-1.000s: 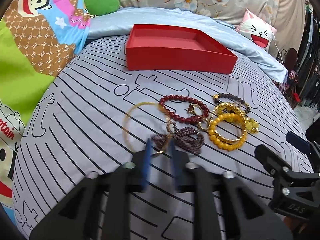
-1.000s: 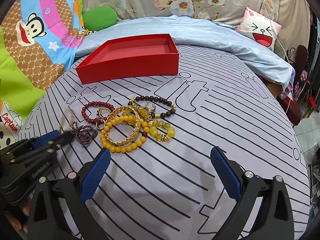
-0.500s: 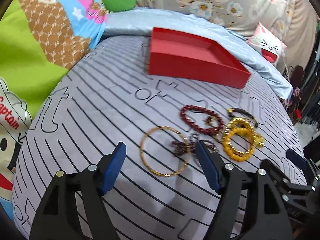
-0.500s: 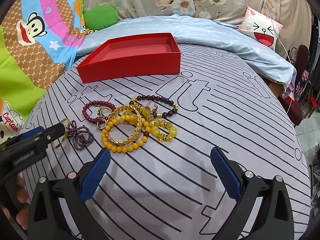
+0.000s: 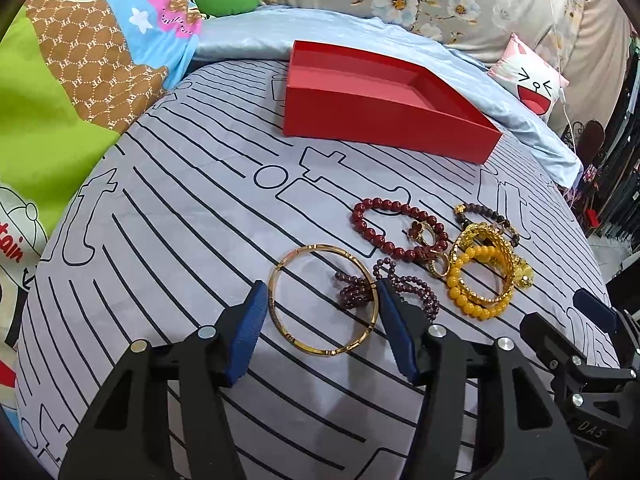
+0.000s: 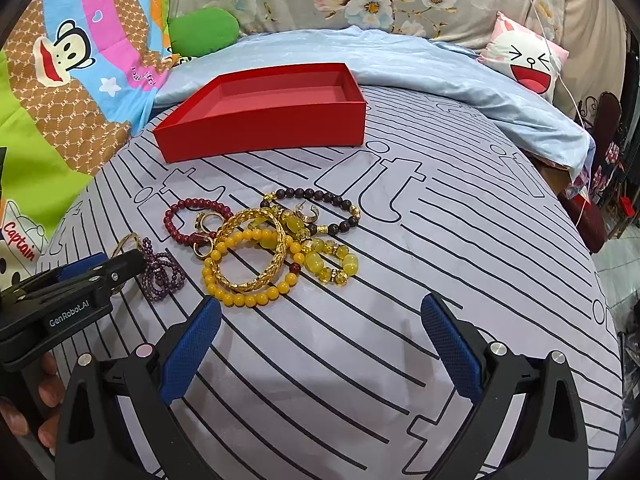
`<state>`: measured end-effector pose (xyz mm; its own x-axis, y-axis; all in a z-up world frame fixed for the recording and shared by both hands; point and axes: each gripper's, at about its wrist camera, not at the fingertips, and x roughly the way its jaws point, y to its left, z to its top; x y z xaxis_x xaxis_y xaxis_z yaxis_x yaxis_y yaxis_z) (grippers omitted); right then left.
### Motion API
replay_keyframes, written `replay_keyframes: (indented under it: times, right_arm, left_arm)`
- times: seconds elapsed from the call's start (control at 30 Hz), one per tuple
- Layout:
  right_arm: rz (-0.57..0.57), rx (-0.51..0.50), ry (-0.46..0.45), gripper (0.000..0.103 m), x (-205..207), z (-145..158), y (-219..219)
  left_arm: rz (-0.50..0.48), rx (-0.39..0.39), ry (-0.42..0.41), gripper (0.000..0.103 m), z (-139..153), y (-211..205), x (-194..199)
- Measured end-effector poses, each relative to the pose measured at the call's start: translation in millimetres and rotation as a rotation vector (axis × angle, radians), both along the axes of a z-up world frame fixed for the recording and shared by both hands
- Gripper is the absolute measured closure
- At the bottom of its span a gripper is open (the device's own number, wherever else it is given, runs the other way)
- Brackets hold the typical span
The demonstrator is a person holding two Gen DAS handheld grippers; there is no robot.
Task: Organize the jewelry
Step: 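Grasp the twisted gold bangle with the right gripper while the left gripper holds the thin bangle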
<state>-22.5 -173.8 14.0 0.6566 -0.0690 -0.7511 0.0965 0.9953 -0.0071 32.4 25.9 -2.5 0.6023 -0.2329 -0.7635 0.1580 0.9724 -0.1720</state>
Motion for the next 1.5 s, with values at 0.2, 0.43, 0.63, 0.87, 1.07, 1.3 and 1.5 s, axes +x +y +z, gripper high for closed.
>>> replay_keyframes:
  times: [0.2,0.43,0.63,0.87,1.07,1.3,1.5]
  right_arm:
    - [0.003,-0.004,-0.010,0.007,0,2,1]
    - [0.023,0.002,-0.024,0.007,6,9,4]
    - [0.058,0.002,-0.050,0.007,19,17,12]
    - [0.115,-0.021,-0.025,0.015,38,9,30]
    - [0.149,-0.028,0.019,0.034,44,-3,37]
    - [0.158,0.005,0.029,0.039,46,-2,29]
    - [0.192,0.002,0.041,0.040,49,-6,33]
  left_arm:
    - [0.009,-0.001,-0.008,0.050,4,1,-4]
    - [0.000,0.000,-0.048,0.049,24,-1,-10]
    - [-0.001,0.009,-0.064,0.049,32,-3,-9]
    - [0.031,0.000,-0.038,0.049,26,8,1]
    - [0.048,0.007,-0.037,0.049,23,16,4]
    - [0.053,-0.001,-0.026,0.049,20,20,7]
    - [0.028,0.003,-0.022,0.049,18,11,6]
